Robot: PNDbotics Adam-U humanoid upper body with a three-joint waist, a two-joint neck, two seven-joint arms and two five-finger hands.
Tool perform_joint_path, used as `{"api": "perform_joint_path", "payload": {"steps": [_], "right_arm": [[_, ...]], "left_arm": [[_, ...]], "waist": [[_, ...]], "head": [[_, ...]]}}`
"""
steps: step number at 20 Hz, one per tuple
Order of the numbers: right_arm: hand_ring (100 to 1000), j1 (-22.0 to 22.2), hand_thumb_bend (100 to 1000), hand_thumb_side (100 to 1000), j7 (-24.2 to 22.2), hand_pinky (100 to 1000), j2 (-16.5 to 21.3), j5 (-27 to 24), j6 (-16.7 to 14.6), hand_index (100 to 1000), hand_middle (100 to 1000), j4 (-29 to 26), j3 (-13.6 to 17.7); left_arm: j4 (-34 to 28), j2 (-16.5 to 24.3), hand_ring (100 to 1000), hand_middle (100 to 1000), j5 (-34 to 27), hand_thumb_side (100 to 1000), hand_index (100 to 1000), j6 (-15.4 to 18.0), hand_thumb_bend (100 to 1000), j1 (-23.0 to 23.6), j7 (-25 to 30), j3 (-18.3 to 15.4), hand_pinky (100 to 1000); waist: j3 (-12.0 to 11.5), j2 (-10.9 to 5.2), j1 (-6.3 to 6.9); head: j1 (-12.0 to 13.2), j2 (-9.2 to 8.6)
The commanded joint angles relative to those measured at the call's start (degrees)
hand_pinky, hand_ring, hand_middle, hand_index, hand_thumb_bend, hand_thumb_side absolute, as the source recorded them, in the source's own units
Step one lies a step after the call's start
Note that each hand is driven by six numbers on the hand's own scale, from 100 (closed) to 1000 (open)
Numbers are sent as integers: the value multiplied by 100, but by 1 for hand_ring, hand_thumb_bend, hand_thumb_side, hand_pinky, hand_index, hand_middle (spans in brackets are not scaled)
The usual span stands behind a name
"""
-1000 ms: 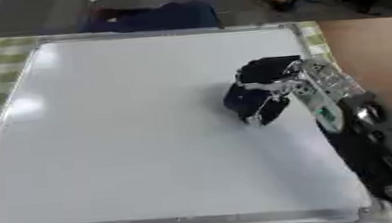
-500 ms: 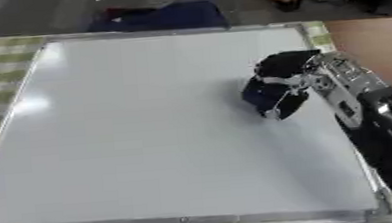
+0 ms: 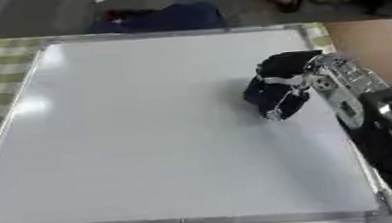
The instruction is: Wipe the whiteboard clean with a brush.
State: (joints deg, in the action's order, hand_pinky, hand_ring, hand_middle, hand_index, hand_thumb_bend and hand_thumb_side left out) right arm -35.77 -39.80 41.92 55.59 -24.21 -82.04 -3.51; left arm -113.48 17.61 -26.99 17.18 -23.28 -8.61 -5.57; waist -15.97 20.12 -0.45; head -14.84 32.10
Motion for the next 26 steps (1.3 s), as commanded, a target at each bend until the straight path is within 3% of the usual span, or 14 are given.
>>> {"api": "perform_joint_path", "payload": {"steps": [1,12,19,26], "right_arm": [[205,-34,100,219,-56,183,8,-128,-66,225,100,-272,-33],[188,26,100,223,-504,162,-351,-677,-135,209,100,-1008,-203],[180,3,100,227,-843,152,-514,-975,-155,200,100,-1144,-297],[170,27,100,242,-1201,145,-633,-1598,-261,193,100,-1396,-590]], "left_arm": [[-111,97,522,523,16,939,527,3,129,-71,12,-28,452],[-111,94,524,524,-5,934,530,-41,139,-108,2,-21,455],[-111,92,524,524,-18,932,531,-72,143,-121,-5,-15,455],[-111,96,525,524,-29,929,531,-58,145,-135,-13,-14,456]], "waist": [[0,-108,5],[14,-171,-55],[28,-203,-91],[18,-215,-93]], "head": [[-4,-53],[8,-16],[17,12],[-5,56]]}}
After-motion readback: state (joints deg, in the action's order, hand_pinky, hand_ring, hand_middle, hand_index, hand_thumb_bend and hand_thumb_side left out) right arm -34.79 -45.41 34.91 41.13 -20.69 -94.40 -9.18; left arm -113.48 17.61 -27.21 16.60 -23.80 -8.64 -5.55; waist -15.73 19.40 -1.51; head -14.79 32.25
